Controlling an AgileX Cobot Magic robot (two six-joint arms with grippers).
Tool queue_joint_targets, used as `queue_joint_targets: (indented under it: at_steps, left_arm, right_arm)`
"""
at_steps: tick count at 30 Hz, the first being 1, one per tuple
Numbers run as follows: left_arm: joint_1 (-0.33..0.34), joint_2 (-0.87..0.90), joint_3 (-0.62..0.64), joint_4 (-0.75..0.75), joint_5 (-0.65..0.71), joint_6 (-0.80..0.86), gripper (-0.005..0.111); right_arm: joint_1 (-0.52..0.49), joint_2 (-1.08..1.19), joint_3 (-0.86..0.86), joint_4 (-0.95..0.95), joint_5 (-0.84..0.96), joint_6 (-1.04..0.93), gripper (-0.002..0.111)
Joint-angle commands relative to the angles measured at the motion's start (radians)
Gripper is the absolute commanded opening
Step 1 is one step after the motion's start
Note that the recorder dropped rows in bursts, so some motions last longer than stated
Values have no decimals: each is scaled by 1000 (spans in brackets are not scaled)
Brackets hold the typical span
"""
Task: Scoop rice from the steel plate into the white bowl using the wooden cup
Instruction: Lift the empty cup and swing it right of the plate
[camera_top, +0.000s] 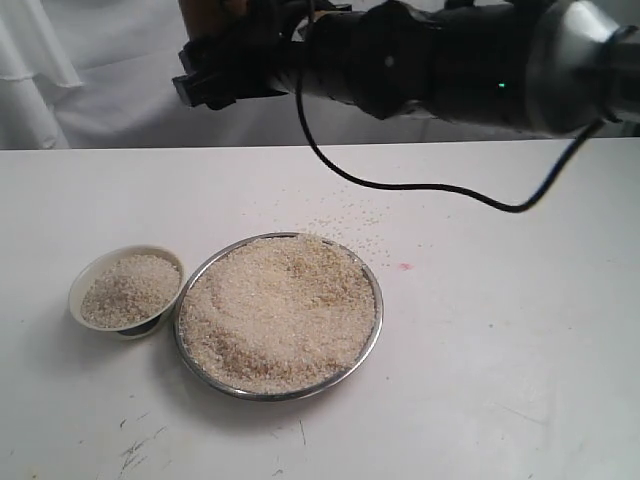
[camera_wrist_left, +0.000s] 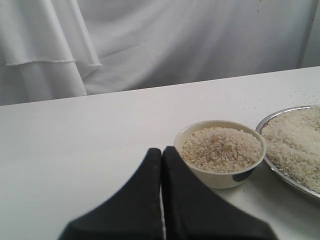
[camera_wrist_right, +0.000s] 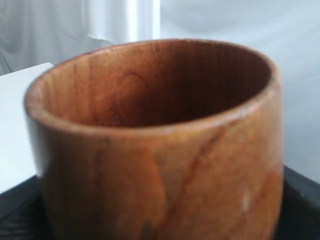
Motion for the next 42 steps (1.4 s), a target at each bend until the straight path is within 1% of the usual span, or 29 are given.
queue_joint_targets:
  at_steps: [1,6,21,30,32,35,38,42]
  left_arm:
    - [-7,8,-3,-1,-10,-4,0]
    - [-7,8,-3,-1,-10,-4,0]
    - [-7,8,-3,-1,-10,-5,0]
    - [-7,8,-3,-1,-10,-5,0]
    - [-7,8,-3,-1,-10,-2,0]
    - [-7,8,-3,-1,-10,-2,0]
    - [-7,8,-3,-1,-10,-2,0]
    - [-7,8,-3,-1,-10,-2,0]
  right_arm:
    - [-11,-112,169,-28,-112,4,0]
    - [-11,-205,325,-28,-199,7,0]
    - [-13,-500,722,-25,-329,21,0]
    - [-13,-525,920,13,-402,27,0]
    - [-13,-525,965,13,-456,27,0]
    - [-19,-525,1029,18,-602,30,0]
    - [-54,-525,1073,16,-697,41,0]
    - [-116,-527,1086,-25,-707,45,0]
